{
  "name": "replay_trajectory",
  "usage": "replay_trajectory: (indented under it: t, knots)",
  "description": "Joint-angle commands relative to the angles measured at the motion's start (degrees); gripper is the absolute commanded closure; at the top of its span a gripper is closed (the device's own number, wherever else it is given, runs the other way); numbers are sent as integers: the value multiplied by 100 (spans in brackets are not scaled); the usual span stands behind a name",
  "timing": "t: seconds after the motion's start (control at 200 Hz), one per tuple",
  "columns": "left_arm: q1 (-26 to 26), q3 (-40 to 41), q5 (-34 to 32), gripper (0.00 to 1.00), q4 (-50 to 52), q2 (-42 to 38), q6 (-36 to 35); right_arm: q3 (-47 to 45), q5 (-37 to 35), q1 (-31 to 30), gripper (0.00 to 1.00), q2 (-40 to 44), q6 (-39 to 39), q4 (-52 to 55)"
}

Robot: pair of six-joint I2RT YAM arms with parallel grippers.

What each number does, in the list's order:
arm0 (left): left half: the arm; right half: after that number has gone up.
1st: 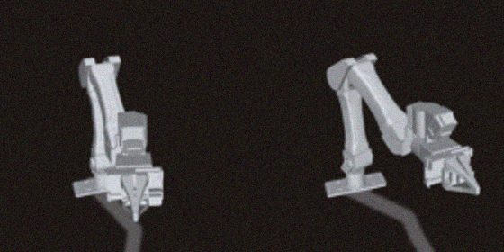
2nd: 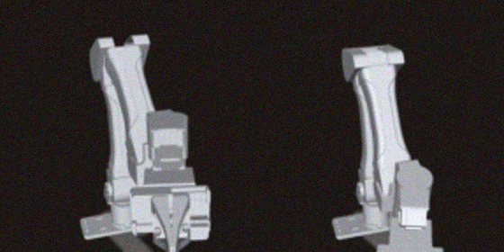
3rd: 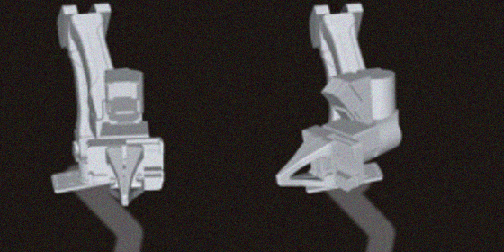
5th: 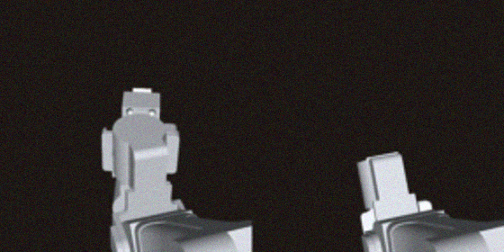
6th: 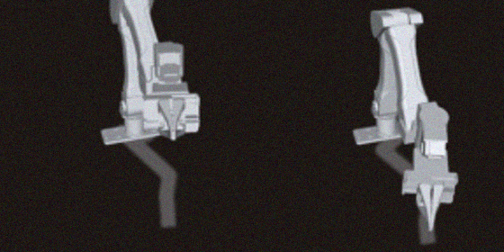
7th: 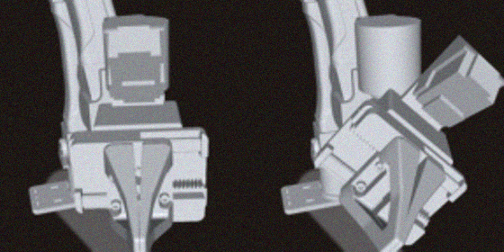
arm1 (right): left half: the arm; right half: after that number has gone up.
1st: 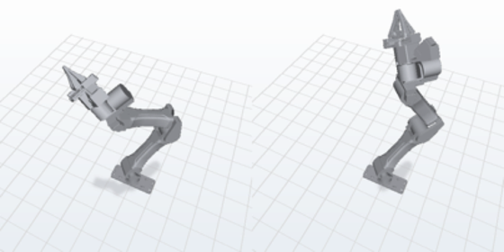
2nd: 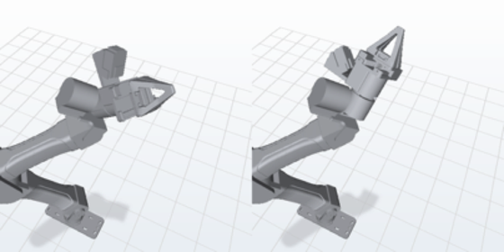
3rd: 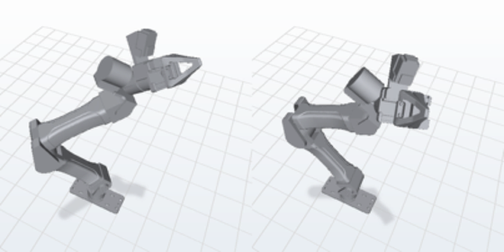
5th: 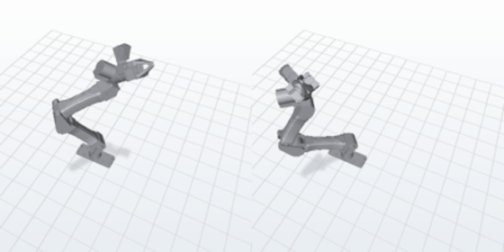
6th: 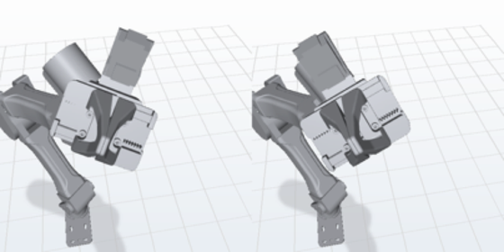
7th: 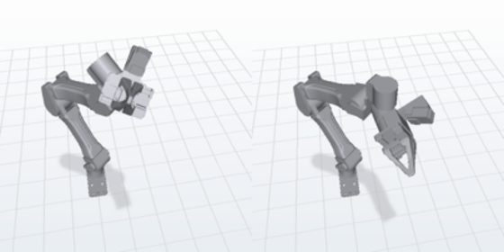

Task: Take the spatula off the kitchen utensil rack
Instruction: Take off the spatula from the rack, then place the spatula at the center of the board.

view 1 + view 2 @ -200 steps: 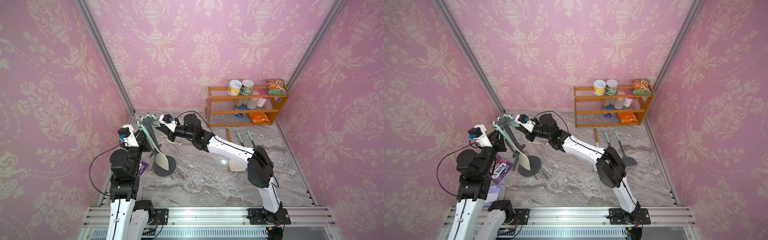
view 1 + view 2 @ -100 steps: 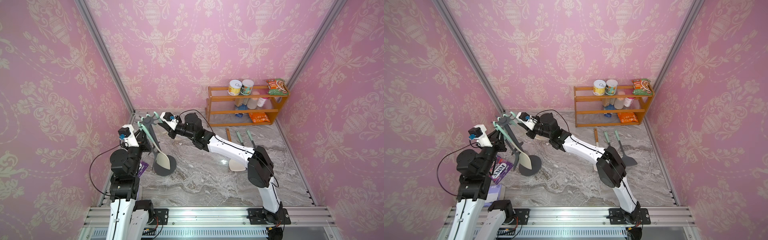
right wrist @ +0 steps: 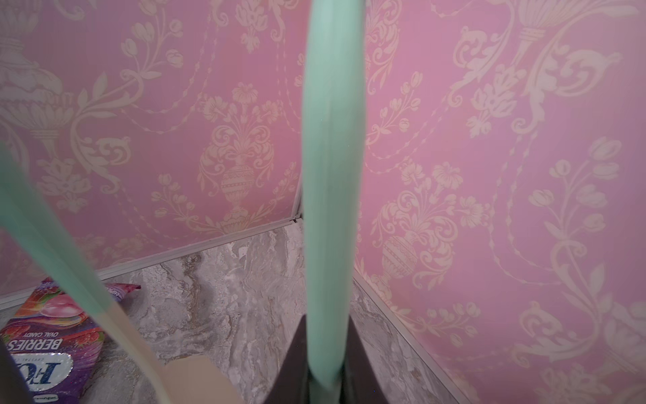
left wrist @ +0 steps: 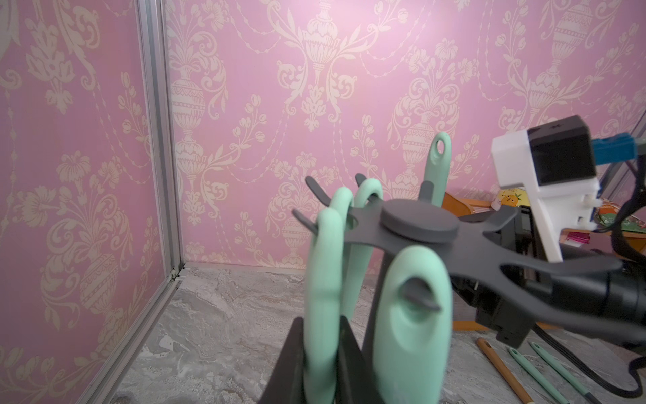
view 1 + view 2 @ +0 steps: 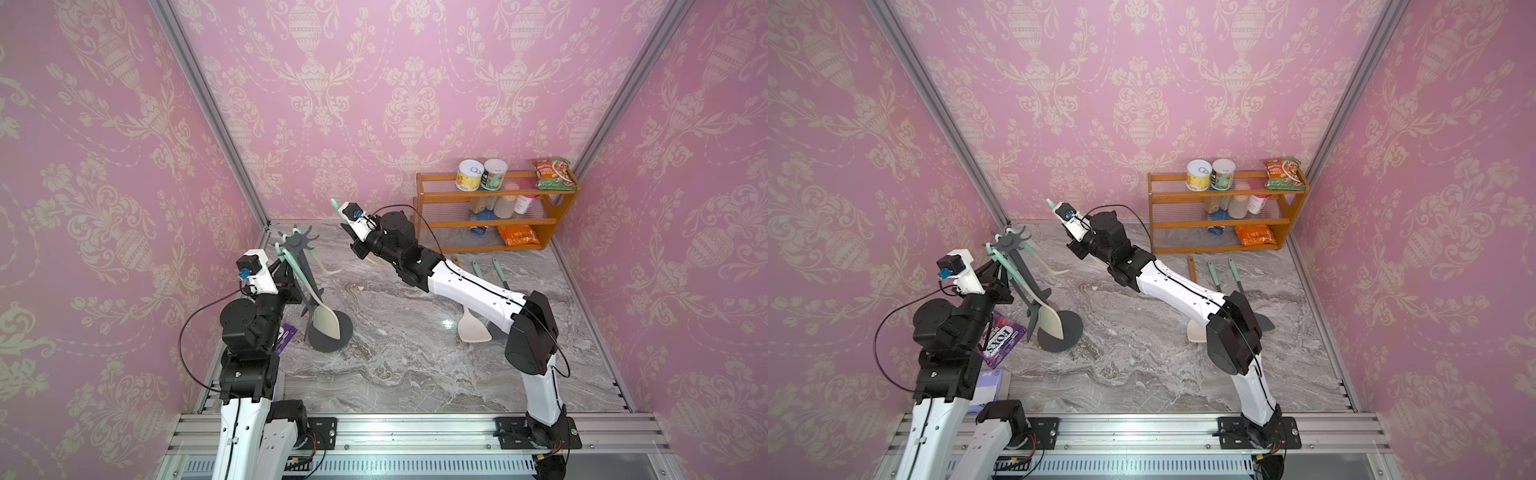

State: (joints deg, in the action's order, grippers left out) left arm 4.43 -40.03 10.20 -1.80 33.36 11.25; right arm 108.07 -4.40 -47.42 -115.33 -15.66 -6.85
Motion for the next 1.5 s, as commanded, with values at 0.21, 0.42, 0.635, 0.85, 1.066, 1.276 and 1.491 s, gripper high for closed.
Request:
replay_trajectory:
  t: [0.21, 0.42, 0.635, 0.85, 1.066, 1.276, 1.491]
  knots:
    - [1, 57, 126, 100, 295, -27, 86, 1873, -3705, -127, 100, -181, 657, 3679]
    - [3, 57, 193, 100, 286, -59, 132, 2506, -4957, -154, 100, -787, 1401, 5679]
    - [3, 47, 258, 100, 270, -121, 182, 2590, -5276, -110, 100, -1088, 2567, 7001]
    - [-3, 92, 325, 100, 246, -189, 245, 2578, -4428, 63, 100, -1251, 3562, 7384]
    - [-3, 100, 345, 100, 244, -272, 264, 2338, -3932, 382, 100, -1471, 4025, 7372]
    - [-3, 136, 359, 100, 215, -287, 282, 1951, -3549, 575, 100, -1655, 4218, 7260]
    - [-3, 136, 377, 100, 189, -247, 279, 1996, -3198, 635, 100, -1968, 4262, 7145]
